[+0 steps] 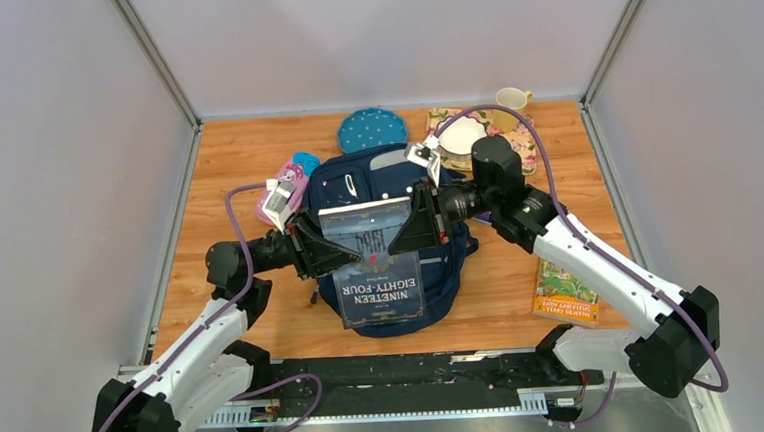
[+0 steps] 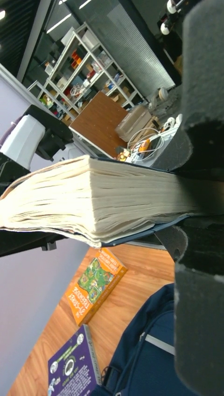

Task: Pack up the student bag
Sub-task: Pick up the book from the center of the board.

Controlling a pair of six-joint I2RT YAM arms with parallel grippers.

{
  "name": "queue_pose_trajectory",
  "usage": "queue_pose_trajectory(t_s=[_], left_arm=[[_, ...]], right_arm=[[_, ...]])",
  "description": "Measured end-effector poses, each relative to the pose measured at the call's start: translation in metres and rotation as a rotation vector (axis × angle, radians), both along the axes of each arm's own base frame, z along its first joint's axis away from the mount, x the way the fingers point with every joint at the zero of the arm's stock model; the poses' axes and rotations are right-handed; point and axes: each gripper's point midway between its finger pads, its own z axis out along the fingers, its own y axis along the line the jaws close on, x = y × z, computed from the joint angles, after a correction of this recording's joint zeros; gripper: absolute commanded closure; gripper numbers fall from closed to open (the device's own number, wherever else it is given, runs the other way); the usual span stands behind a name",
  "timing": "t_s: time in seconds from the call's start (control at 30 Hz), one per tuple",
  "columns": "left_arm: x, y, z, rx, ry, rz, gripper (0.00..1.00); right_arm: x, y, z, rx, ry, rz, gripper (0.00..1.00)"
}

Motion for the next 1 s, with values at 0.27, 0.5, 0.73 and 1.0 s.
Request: queue_pose_trajectory(t_s=[0.27,0.5,0.73,1.0], left_arm=[[0.037,-0.002,-0.03,0.1,0.112,0.192,1.0],[0.085,0.028,-0.074,0.083,0.318,0.585,1.0],[0.109,0.052,-0.122,-0.056,0.572,0.763,1.0],[0.108,0.042,-0.082,-0.243,0.543,0.707,1.0]], right_arm=[[0.059,-0.014,-0.02,-0.099,0.033,-0.326,0.29],[0.09,-0.083,-0.078,-0.197,0.167,-0.776,0.24],[0.037,-0.078,-0.136,-0.121,0.466,-0.78,0.23],[0.029,-0.053,-0.132,0.004,0.626,-0.77,0.21]])
